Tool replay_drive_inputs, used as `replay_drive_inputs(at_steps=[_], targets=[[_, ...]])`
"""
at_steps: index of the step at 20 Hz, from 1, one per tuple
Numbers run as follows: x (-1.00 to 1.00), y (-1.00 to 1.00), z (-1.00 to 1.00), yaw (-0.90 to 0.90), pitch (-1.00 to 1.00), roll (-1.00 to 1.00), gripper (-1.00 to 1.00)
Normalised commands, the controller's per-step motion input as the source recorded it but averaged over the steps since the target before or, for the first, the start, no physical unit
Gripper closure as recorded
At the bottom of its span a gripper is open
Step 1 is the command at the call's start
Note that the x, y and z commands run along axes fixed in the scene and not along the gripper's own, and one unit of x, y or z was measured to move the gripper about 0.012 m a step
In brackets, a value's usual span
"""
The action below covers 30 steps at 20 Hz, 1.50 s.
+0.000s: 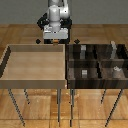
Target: Place the loaf of bread into the appropriate compartment.
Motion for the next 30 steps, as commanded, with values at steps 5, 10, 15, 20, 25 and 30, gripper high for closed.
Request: replay_drive_inputs(at_steps=[5,10,15,20,25,30], targets=[[0.0,1.0,0.0,0.0,0.0,0.0,1.0],[0.0,1.0,0.0,0.0,0.0,0.0,1.0],[0.2,0.8,0.0,0.0,0.0,0.0,1.0],[1.0,0.0,0.0,0.0,0.0,0.0,1.0],[1.0,0.0,0.0,0.0,0.0,0.0,1.0],[1.0,0.0,0.0,0.0,0.0,0.0,1.0]])
